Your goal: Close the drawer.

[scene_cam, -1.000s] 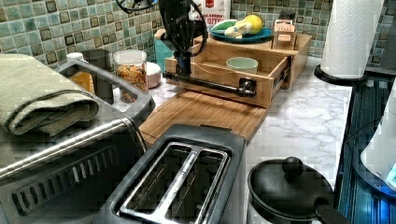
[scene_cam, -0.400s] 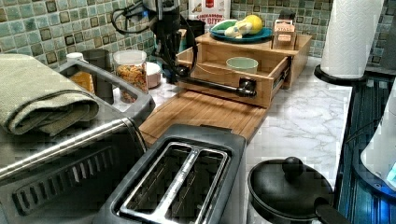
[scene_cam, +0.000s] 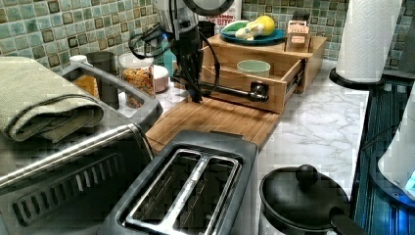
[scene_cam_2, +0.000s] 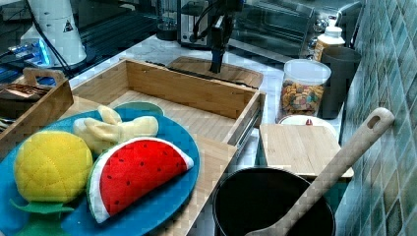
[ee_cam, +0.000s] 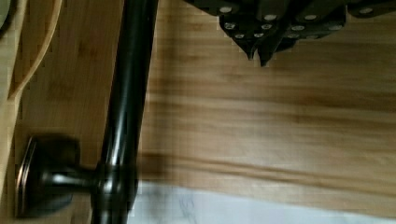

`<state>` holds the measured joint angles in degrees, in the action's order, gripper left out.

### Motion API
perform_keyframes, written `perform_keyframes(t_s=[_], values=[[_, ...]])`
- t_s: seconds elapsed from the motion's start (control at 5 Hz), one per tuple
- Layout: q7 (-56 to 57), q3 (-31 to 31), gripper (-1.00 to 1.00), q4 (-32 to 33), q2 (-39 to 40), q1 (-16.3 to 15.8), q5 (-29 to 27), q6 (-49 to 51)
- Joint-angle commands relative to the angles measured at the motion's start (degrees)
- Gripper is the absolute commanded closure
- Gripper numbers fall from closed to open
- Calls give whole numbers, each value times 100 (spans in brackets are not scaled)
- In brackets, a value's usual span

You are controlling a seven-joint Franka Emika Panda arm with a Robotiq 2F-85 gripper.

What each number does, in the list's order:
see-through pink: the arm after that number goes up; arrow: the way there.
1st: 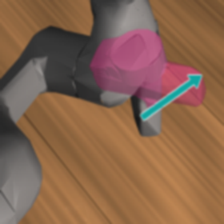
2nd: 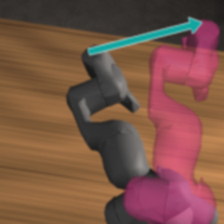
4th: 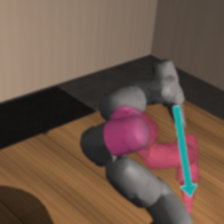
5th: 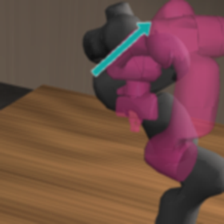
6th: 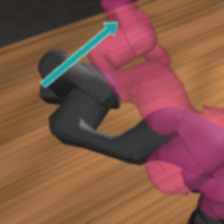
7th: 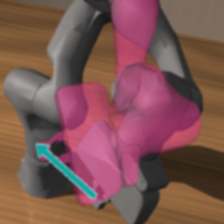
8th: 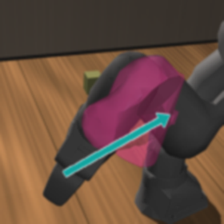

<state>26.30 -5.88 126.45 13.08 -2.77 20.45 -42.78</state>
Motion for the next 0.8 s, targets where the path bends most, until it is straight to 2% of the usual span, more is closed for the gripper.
perform_keyframes(t_s=[0.2,0.6,0.8], values=[[-204,298,100,471,-166,220,152,-660],[612,687,100,551,-385,536,-118,-678],[1172,858,100,549,-482,875,-149,-730]])
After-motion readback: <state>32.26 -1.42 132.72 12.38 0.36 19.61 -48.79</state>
